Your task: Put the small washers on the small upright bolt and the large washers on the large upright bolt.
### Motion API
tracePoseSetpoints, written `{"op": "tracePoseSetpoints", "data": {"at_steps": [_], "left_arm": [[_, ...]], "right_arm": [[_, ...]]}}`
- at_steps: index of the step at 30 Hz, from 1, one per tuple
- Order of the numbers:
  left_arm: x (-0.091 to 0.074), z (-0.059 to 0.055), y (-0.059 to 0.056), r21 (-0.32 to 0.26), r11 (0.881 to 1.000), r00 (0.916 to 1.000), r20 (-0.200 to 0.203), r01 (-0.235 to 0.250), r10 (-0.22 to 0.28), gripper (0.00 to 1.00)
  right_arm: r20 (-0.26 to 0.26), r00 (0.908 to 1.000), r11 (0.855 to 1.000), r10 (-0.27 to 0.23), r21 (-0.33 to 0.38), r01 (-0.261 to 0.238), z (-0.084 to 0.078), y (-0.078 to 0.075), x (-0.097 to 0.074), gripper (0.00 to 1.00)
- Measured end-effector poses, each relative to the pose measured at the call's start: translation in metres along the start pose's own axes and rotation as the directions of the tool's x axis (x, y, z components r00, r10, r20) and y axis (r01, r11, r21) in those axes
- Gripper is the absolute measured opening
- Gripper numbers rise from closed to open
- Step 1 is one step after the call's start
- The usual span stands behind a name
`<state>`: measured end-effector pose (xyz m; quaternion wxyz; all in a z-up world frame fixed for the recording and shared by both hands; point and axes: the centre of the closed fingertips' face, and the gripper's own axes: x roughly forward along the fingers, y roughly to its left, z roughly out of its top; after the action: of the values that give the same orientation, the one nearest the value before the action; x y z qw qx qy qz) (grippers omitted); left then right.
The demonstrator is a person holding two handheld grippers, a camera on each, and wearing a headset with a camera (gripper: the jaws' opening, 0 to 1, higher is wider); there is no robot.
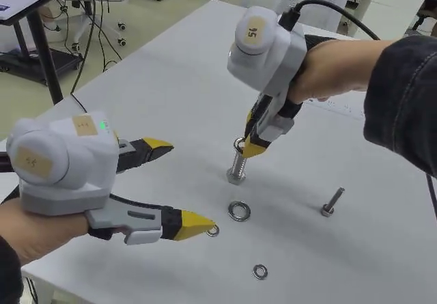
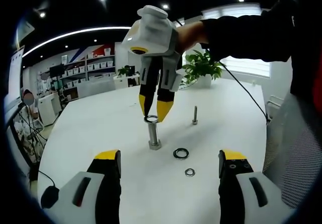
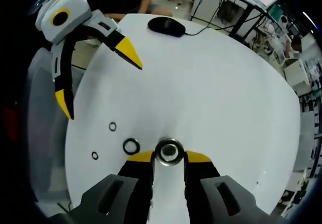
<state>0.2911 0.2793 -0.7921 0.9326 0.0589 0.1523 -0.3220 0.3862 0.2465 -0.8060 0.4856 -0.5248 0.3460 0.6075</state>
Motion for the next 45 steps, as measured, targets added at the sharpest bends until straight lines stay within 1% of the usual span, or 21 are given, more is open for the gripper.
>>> {"op": "tracePoseSetpoints", "data": {"at_steps": [6, 10, 18, 26, 32, 33, 45], "left_arm": [[0.001, -0.002, 0.001, -0.003, 1.0, 1.0, -0.005, 0.002, -0.002, 0.79], [0.001, -0.002, 0.0, -0.005, 1.0, 1.0, -0.007, 0.003, -0.003, 0.79], [-0.001, -0.004, 0.0, -0.006, 1.0, 0.9999, -0.011, 0.003, -0.003, 0.78], [-0.002, -0.006, 0.001, -0.009, 1.0, 0.9999, -0.014, 0.001, -0.001, 0.78], [-0.002, -0.007, 0.001, -0.01, 1.0, 0.9998, -0.018, 0.001, -0.002, 0.78], [-0.002, -0.007, 0.001, -0.011, 1.0, 0.9999, -0.017, 0.002, -0.002, 0.78], [-0.001, -0.009, 0.001, -0.013, 1.0, 0.9998, -0.02, 0.001, -0.001, 0.78]], "right_arm": [[-0.005, 1.0, 1.0, 0.008, -0.001, -0.008, -0.001, 0.001, 0.004, 0.23], [-0.003, 0.9999, 1.0, 0.011, 0.002, -0.011, -0.001, -0.002, 0.007, 0.23], [-0.008, 0.9998, 1.0, 0.019, 0.009, -0.019, -0.002, 0.0, 0.012, 0.24], [-0.003, 0.9995, 0.999, 0.031, 0.02, -0.031, -0.003, 0.001, 0.022, 0.24], [-0.006, 0.9993, 0.999, 0.037, 0.032, -0.036, -0.007, 0.001, 0.028, 0.24], [0.001, 0.9992, 0.999, 0.039, 0.037, -0.039, -0.006, 0.0, 0.031, 0.24], [-0.01, 0.9985, 0.997, 0.053, 0.063, -0.052, -0.012, 0.004, 0.047, 0.24]]}}
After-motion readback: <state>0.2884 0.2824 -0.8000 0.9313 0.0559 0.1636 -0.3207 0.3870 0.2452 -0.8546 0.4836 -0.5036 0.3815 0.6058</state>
